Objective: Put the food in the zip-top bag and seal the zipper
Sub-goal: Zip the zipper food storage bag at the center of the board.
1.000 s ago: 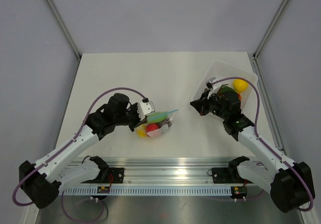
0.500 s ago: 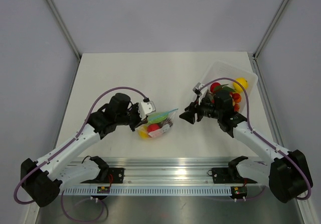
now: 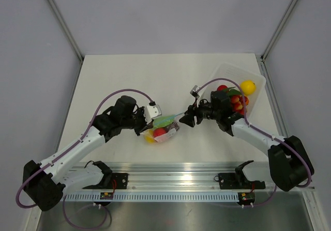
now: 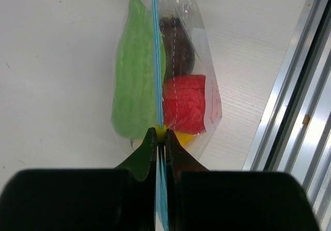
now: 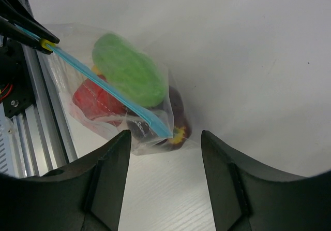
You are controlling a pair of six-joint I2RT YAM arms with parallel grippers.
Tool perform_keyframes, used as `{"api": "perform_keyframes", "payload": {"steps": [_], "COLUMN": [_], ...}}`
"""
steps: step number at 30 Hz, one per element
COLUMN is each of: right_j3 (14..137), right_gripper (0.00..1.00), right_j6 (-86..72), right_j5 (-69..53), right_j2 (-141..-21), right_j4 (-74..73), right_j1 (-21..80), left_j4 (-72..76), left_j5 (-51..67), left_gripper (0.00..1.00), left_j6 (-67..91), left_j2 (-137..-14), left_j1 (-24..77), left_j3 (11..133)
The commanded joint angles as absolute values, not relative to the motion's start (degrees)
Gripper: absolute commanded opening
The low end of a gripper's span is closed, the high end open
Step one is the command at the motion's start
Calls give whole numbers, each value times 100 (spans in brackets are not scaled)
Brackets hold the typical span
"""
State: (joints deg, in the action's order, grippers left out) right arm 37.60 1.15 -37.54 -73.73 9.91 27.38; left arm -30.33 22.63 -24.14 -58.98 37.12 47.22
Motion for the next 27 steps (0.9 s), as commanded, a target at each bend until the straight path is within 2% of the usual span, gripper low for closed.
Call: {"api": "perform_keyframes", "payload": {"steps": [1, 5, 8, 9, 10, 11, 19, 27], "right_j3": [4183, 4315, 4403, 4412, 4438, 4447, 3956, 3446], "right_gripper": [64, 62, 39, 13, 3, 0, 0, 0], "right_j6": [132, 149, 123, 97, 71, 36, -333, -545], "right_j5": [-3788, -3884, -4016, -4017, -4017, -4008, -3157, -1487], "right_j2": [-7514, -7690, -7822, -7866, -7901, -7919, -7489, -6927], "right_j4": [1503, 1538, 1503, 1503, 1503, 1468, 2170, 2645], "right_j1": [2812, 2848, 2874, 2891, 2900, 2900, 2909, 2900], "left_j4": [-2865, -2874, -2883, -2883, -2865, -2874, -2874, -2892], "left_j5": [2452, 2461, 2461, 2444, 2443, 2435, 2382, 2347], "left_gripper": [0, 0, 0, 0, 0, 0, 0, 0], "left_j6": [-2496, -2505, -2505, -2505, -2505, -2505, -2496, -2505], "left_j2": [-5915, -5924, -5906, -5915, -5898, -5906, -5819, -5687], "left_j1": [3691, 3691, 3691, 3691, 3691, 3691, 3683, 3683], "left_j3": [4922, 4931, 4931, 4931, 4939, 4922, 4869, 4755]}}
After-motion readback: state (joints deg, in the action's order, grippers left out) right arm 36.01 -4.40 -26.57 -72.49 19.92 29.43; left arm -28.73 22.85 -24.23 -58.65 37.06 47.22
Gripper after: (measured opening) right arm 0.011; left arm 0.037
